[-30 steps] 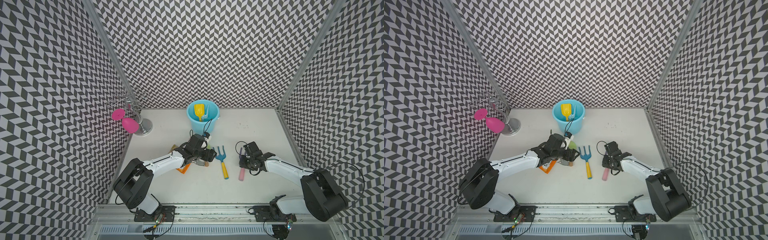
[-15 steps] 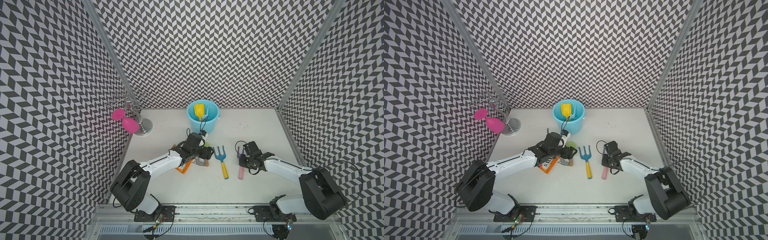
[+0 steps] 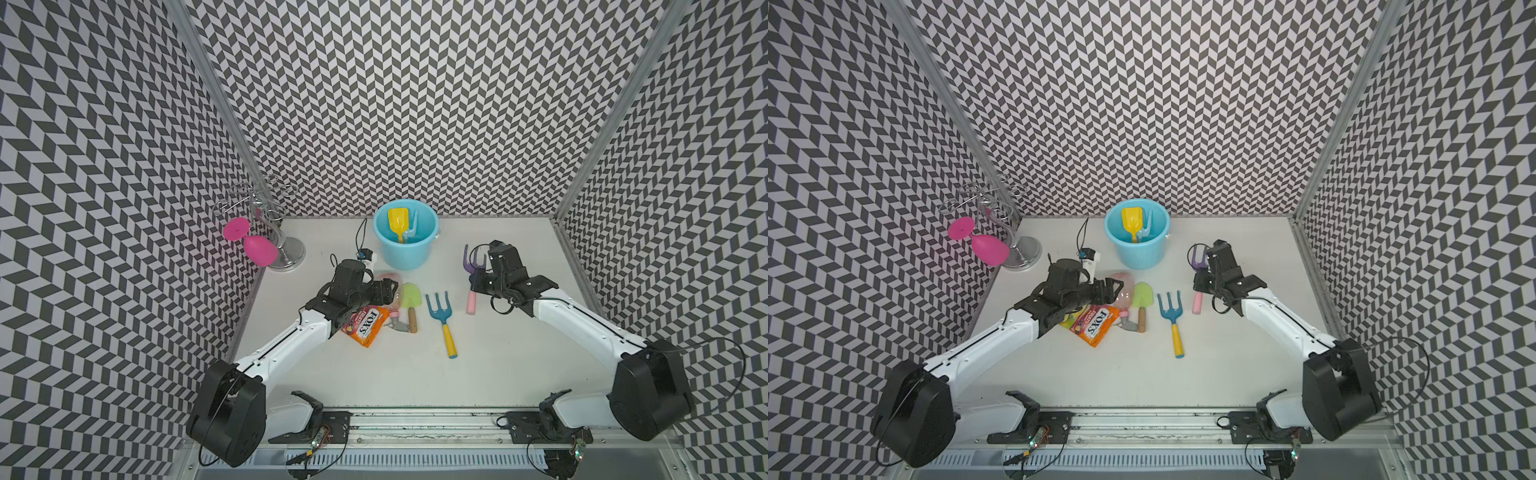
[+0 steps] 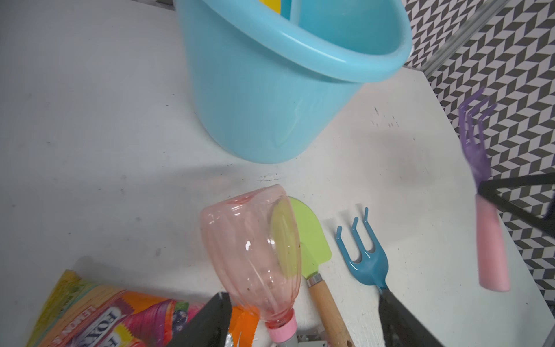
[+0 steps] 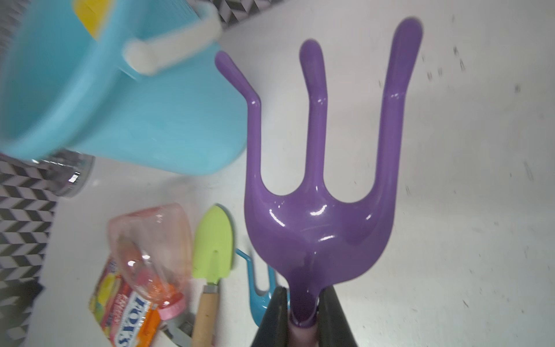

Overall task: Organize the gardening tools
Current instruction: Pick up the gardening tool from the center of the board, then place the gardening tool in the container.

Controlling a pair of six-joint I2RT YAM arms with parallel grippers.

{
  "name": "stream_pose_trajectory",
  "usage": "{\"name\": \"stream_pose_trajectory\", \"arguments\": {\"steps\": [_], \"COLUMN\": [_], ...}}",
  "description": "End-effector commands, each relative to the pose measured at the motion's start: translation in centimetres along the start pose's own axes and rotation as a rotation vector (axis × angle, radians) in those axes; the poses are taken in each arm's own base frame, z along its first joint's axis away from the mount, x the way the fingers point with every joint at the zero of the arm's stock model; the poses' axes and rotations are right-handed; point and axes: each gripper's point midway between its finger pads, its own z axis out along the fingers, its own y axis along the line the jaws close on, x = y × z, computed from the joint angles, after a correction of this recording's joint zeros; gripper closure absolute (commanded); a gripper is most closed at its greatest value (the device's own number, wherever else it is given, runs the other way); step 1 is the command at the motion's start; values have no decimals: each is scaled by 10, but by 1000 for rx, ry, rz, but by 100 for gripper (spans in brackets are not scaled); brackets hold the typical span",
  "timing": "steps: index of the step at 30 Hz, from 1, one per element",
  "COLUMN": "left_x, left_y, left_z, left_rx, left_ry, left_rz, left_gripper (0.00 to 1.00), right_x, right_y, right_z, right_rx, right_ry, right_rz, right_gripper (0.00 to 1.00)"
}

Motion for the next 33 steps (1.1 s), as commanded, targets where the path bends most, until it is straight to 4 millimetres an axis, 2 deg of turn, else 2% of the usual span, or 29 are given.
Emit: {"name": "stream_pose_trajectory", "arguments": {"steps": [1, 7, 12, 14, 21, 27, 33], "left_x": [0, 0, 2, 3, 6, 6, 4], "left_y": [13, 24, 24, 23, 19, 17, 15], "left_z": [-12, -20, -23, -24, -26, -25, -24], "left_rx": [-26, -40, -30, -24, 2, 13, 21], "left_ry": [-13, -25, -23, -26, -23, -21, -24], "left_rz": [-25, -84, -96, -99, -109, -111, -105], "left_gripper": [20, 20, 20, 20, 20, 20, 19], "right_x": [-57, -136, -181, -192, -214, -213, -196], "right_y": [42, 100, 150, 165, 201, 203, 202], "right_z": [-14, -22, -9, 3, 45, 80, 114], "right_rx": [-99, -215, -300, -322, -368, -375, -360], "right_ry": [-138, -296, -369, -378, -427, -449, -427], "right_rz": [-62, -111, -141, -149, -159, -156, -182], "right_gripper": [98, 98, 98, 98, 98, 98, 97]}}
